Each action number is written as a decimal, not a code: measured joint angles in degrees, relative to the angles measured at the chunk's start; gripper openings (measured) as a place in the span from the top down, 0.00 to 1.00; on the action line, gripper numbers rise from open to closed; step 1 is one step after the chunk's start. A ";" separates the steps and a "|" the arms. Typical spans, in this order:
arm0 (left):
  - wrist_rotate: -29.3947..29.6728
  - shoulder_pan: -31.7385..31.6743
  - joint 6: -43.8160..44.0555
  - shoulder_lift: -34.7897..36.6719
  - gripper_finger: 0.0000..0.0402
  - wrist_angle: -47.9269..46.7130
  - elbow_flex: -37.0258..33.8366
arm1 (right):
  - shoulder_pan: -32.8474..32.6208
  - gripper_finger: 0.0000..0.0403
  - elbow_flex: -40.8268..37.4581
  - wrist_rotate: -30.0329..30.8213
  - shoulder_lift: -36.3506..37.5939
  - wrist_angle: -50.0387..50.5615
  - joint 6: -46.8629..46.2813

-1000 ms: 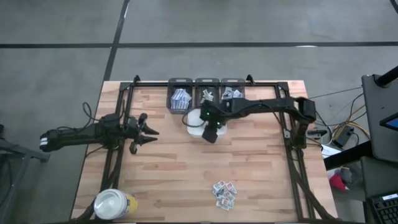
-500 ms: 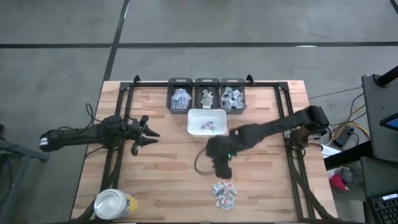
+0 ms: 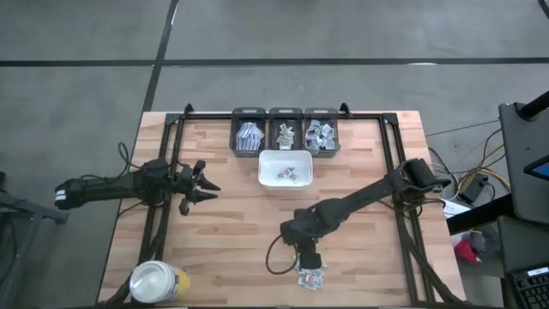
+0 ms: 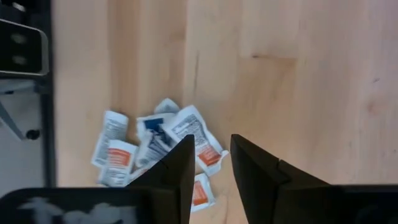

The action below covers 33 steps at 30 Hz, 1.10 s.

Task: Pick & Place First Aid Supplies
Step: Put the orange ointment pack into the white bin

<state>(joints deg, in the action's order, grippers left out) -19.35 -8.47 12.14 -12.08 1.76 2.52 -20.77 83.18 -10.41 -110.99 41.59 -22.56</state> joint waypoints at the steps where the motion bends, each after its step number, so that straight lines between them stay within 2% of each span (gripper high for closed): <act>1: -0.14 0.00 0.00 0.00 0.70 -0.02 0.00 | 0.02 0.74 0.00 -0.02 -0.57 0.03 0.43; 10: -0.31 0.00 0.64 0.00 0.70 -0.01 0.00 | -0.40 0.72 -0.02 -0.68 -5.60 0.24 7.33; 33: -0.31 0.02 1.38 -0.02 0.70 0.78 0.00 | -1.84 0.79 0.24 0.28 -9.76 3.89 3.74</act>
<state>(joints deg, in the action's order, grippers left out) -19.66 -8.45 13.52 -12.10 2.54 2.52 -22.61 83.42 -10.13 -120.75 45.48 -18.82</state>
